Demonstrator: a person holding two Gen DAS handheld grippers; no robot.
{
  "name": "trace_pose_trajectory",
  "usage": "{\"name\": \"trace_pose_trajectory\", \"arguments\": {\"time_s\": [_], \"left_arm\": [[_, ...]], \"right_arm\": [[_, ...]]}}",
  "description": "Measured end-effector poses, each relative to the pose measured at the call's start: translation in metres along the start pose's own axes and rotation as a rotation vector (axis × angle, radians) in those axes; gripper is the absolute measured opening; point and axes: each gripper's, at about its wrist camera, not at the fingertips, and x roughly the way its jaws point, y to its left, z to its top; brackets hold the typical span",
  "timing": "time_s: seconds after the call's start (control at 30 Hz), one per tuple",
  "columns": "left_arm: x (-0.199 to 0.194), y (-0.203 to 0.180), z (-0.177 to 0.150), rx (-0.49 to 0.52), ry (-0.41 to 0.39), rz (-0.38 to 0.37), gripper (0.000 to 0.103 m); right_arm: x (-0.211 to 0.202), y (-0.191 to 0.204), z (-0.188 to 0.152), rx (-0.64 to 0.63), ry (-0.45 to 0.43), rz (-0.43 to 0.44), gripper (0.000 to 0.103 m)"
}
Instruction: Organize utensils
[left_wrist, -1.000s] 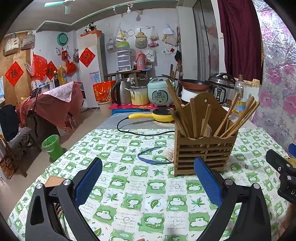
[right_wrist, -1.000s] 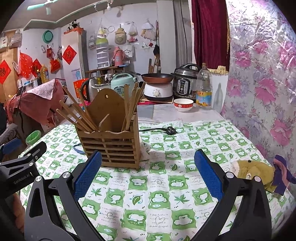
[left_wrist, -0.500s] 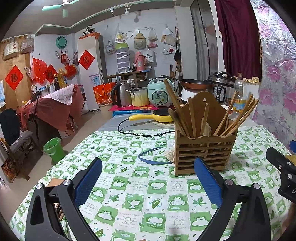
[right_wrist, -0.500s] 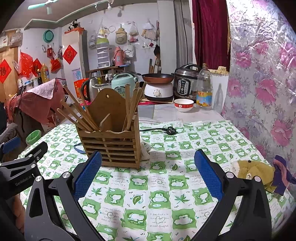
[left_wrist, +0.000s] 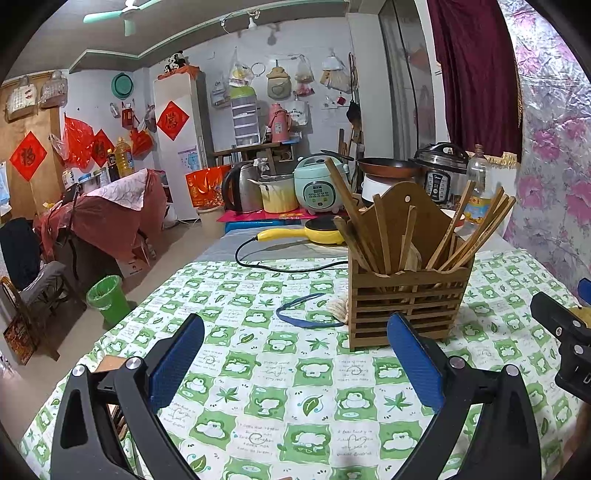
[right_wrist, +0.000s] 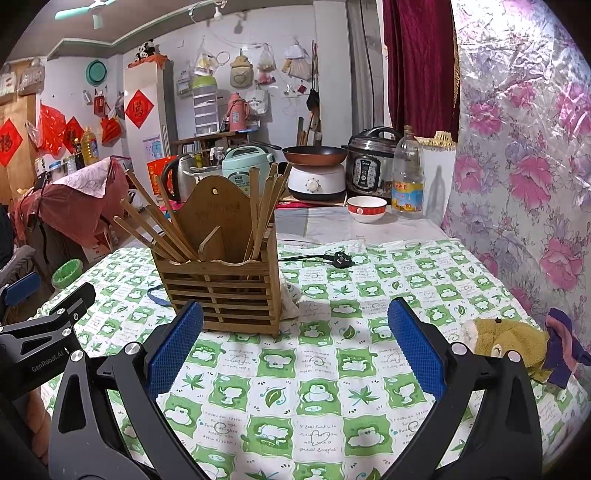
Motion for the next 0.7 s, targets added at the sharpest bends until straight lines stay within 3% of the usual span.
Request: {"name": "trace_pose_trajectory", "arguments": {"time_s": [0.7], "left_arm": [[0.0006, -0.0014, -0.0006, 0.002, 0.001, 0.001, 0.097]], "right_arm": [[-0.0002, -0.0001, 0.0002, 0.002, 0.0, 0.001, 0.097]]}}
